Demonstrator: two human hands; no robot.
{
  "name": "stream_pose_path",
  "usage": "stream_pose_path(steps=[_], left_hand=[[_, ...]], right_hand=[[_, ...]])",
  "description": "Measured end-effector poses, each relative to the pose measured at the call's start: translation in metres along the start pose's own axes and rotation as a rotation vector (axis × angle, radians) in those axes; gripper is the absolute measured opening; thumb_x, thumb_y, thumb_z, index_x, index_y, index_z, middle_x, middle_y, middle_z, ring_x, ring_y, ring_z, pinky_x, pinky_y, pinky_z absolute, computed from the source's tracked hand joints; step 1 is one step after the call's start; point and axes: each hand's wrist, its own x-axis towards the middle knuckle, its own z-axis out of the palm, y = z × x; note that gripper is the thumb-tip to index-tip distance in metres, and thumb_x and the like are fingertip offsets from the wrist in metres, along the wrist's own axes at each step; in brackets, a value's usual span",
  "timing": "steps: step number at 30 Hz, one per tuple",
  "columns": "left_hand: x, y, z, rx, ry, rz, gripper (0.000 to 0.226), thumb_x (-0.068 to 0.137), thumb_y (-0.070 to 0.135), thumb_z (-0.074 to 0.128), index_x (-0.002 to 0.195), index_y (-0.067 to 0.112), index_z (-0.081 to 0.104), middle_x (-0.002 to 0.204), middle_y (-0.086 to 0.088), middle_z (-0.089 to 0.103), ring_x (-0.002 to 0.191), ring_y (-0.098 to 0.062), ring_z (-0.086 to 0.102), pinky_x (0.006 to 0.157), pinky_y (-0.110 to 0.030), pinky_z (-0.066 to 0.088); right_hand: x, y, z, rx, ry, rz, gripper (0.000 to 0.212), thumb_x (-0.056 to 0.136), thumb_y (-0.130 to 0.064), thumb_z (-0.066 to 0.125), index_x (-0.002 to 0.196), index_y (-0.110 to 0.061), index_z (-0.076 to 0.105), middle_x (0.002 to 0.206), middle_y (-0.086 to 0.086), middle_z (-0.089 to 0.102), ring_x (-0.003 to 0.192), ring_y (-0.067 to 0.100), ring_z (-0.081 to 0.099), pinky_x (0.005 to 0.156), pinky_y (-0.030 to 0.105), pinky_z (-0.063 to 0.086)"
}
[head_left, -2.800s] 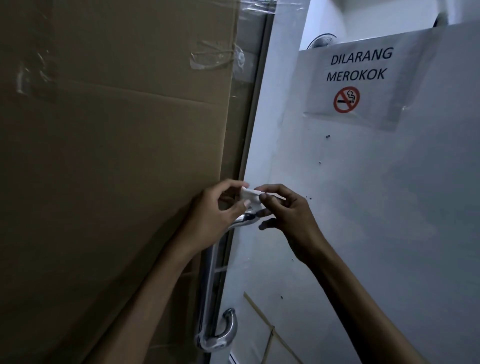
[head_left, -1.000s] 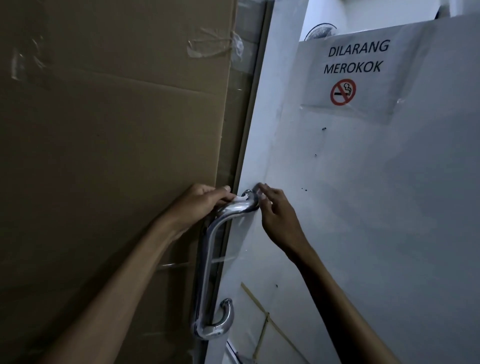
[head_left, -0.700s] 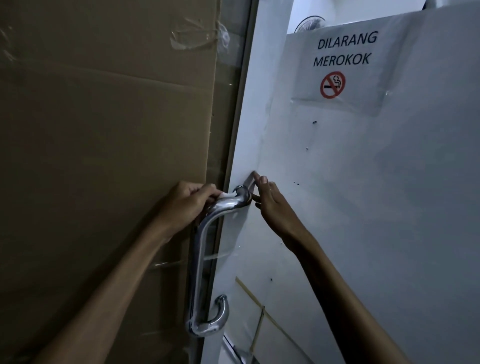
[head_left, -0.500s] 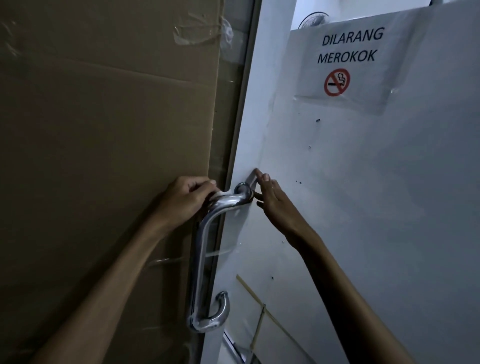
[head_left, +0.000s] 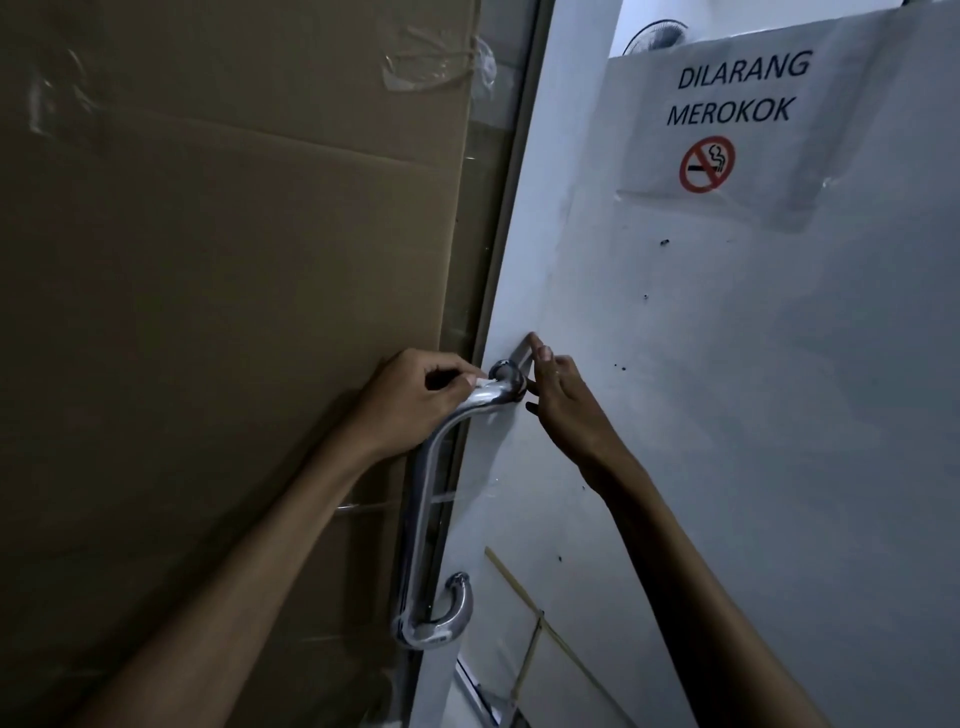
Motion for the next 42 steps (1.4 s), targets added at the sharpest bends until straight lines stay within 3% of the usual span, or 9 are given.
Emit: stream_pose_path(steps=[7, 13, 17, 22, 26, 31, 35, 39, 42], left_hand=[[-0.052, -0.024, 0.0, -0.224, 0.21, -0.058, 0.023, 0.107, 0.017, 0.056, 0.11, 0.027, 0.077, 0.102, 0.023, 0.078, 0.1, 0.008, 0.07, 0.087, -0.013, 0.052], [-0.069, -0.042, 0.015, -0.323, 0.294, -0.045, 0.04, 0.106, 0.044, 0.047, 0.117, 0.023, 0.078, 0.113, 0.011, 0.079, 0.115, -0.006, 0.071, 0.1, -0.023, 0.051], [-0.088, -0.061, 0.025, -0.202, 0.322, -0.148, 0.071, 0.098, 0.076, 0.038, 0.097, 0.019, 0.081, 0.092, 0.003, 0.077, 0.089, -0.014, 0.072, 0.085, -0.033, 0.049], [-0.088, -0.056, 0.018, -0.32, 0.335, -0.149, 0.054, 0.103, 0.06, 0.04, 0.116, 0.026, 0.08, 0.106, 0.01, 0.08, 0.108, -0.009, 0.073, 0.095, -0.028, 0.053], [-0.092, -0.072, 0.025, -0.232, 0.302, -0.187, 0.083, 0.095, 0.079, 0.041, 0.097, 0.003, 0.074, 0.09, -0.009, 0.076, 0.088, -0.022, 0.073, 0.084, -0.039, 0.05], [-0.091, -0.061, 0.019, -0.343, 0.325, -0.125, 0.055, 0.104, 0.057, 0.039, 0.11, 0.022, 0.081, 0.11, 0.009, 0.079, 0.113, -0.008, 0.071, 0.1, -0.029, 0.052], [-0.092, -0.068, 0.02, -0.17, 0.234, -0.174, 0.083, 0.096, 0.077, 0.035, 0.082, 0.002, 0.067, 0.076, -0.005, 0.069, 0.078, -0.015, 0.066, 0.076, -0.035, 0.048], [-0.092, -0.064, 0.012, -0.216, 0.245, -0.166, 0.074, 0.095, 0.077, 0.03, 0.106, 0.025, 0.081, 0.101, 0.016, 0.078, 0.098, 0.004, 0.069, 0.09, -0.019, 0.048], [-0.096, -0.068, 0.016, -0.123, 0.188, -0.195, 0.083, 0.089, 0.089, 0.026, 0.086, 0.02, 0.073, 0.083, 0.009, 0.069, 0.081, -0.007, 0.067, 0.082, -0.034, 0.051]], right_hand=[[-0.004, -0.002, -0.005, -0.004, 0.002, -0.007, 0.082, 0.097, -0.076, 0.021, 0.138, -0.013, 0.053, 0.111, -0.016, 0.051, 0.118, 0.022, 0.061, 0.11, 0.052, 0.049], [-0.005, 0.0, 0.0, -0.033, 0.01, -0.023, 0.062, 0.107, -0.063, 0.022, 0.141, -0.023, 0.054, 0.121, -0.006, 0.05, 0.115, 0.015, 0.059, 0.11, 0.049, 0.049], [-0.004, 0.001, -0.003, -0.003, 0.006, -0.001, 0.071, 0.105, -0.065, 0.023, 0.141, -0.012, 0.054, 0.115, -0.01, 0.049, 0.107, 0.018, 0.06, 0.107, 0.05, 0.051], [-0.002, 0.003, 0.001, -0.047, 0.04, -0.031, 0.07, 0.105, -0.066, 0.023, 0.134, -0.011, 0.056, 0.111, -0.014, 0.052, 0.112, 0.02, 0.062, 0.106, 0.051, 0.051], [-0.002, 0.003, 0.0, -0.028, 0.051, -0.014, 0.068, 0.106, -0.065, 0.025, 0.119, -0.005, 0.055, 0.112, -0.005, 0.056, 0.117, 0.026, 0.063, 0.104, 0.055, 0.052], [-0.002, 0.002, 0.0, 0.016, 0.036, 0.002, 0.039, 0.106, -0.063, 0.029, 0.092, -0.036, 0.054, 0.116, -0.009, 0.056, 0.102, 0.013, 0.065, 0.104, 0.052, 0.053], [0.0, 0.003, 0.001, -0.016, 0.058, -0.003, 0.034, 0.105, -0.065, 0.03, 0.092, -0.043, 0.053, 0.114, -0.014, 0.054, 0.103, 0.013, 0.066, 0.105, 0.052, 0.053], [0.002, 0.002, 0.002, -0.117, 0.071, -0.019, 0.047, 0.105, -0.068, 0.025, 0.107, -0.036, 0.059, 0.118, -0.008, 0.054, 0.111, 0.017, 0.065, 0.104, 0.049, 0.052], [0.0, -0.001, 0.003, -0.185, 0.076, -0.039, 0.06, 0.107, -0.063, 0.022, 0.13, -0.024, 0.061, 0.115, -0.008, 0.054, 0.108, 0.018, 0.065, 0.1, 0.045, 0.052]])
